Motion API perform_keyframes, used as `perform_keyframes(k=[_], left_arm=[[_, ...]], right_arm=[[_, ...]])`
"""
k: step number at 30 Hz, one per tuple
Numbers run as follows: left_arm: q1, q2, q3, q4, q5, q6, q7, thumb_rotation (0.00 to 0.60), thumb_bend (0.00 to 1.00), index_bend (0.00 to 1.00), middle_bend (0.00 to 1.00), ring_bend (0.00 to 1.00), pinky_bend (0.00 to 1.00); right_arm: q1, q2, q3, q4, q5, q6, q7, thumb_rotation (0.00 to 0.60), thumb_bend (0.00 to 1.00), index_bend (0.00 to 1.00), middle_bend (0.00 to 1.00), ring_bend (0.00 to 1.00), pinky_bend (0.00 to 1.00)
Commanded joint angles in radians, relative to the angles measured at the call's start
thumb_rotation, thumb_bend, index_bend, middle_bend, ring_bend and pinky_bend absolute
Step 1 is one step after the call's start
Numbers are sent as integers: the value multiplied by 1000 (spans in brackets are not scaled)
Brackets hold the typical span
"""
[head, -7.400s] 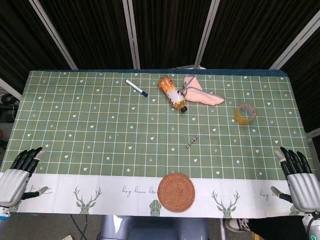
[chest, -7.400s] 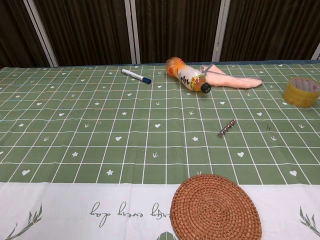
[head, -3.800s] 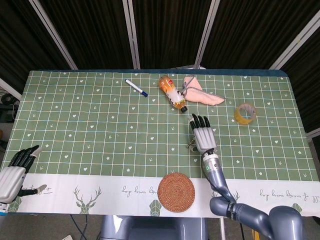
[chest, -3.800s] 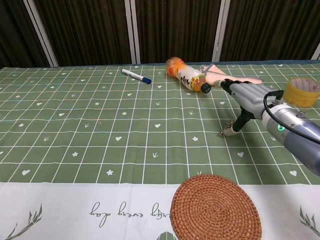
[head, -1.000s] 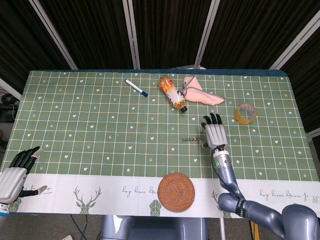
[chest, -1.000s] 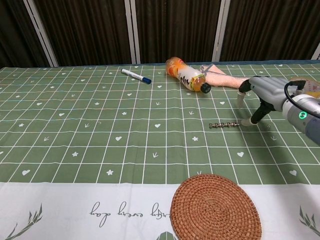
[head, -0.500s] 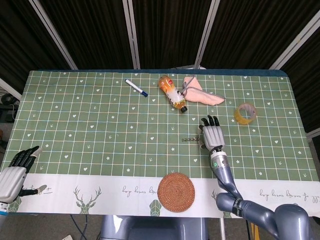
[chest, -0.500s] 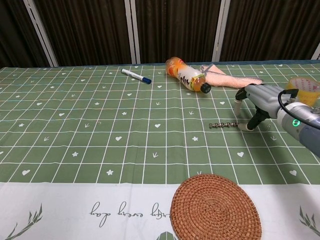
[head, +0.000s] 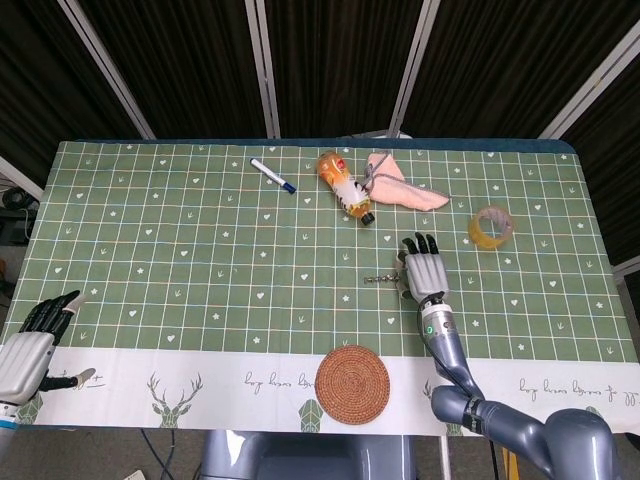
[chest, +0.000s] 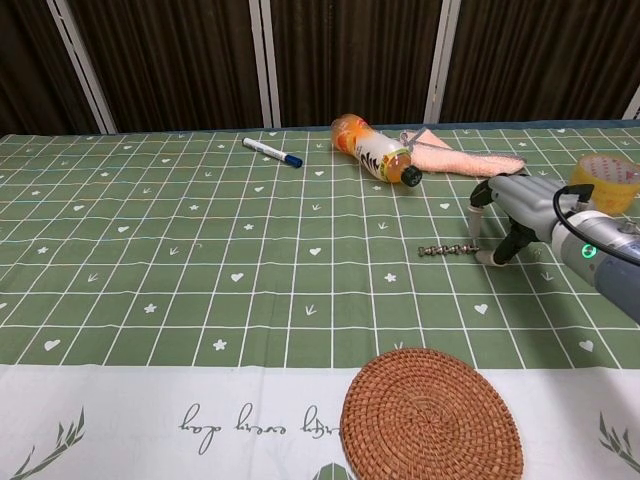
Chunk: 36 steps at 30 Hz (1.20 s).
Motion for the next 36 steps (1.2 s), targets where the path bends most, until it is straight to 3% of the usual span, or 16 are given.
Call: perform_keyframes(k=[1, 24, 36], left_arm=[[0, 0, 0, 1, 0, 0, 0, 600, 39, 0, 0, 0, 0], [-5, 0, -1, 1, -6, -9, -6, 600, 38, 0, 0, 0, 0], [-3, 3, -2, 0, -8, -8, -13, 600, 39, 0, 0, 0, 0]], right_arm=[[0, -4, 2, 1, 2, 0, 1, 600, 214, 491, 149, 0, 0], [8, -31, 6, 23, 1, -14, -1, 600, 268, 506, 148, 0, 0], [5, -22, 7, -10, -7, 6, -17, 600, 332, 568, 168, 0, 0]])
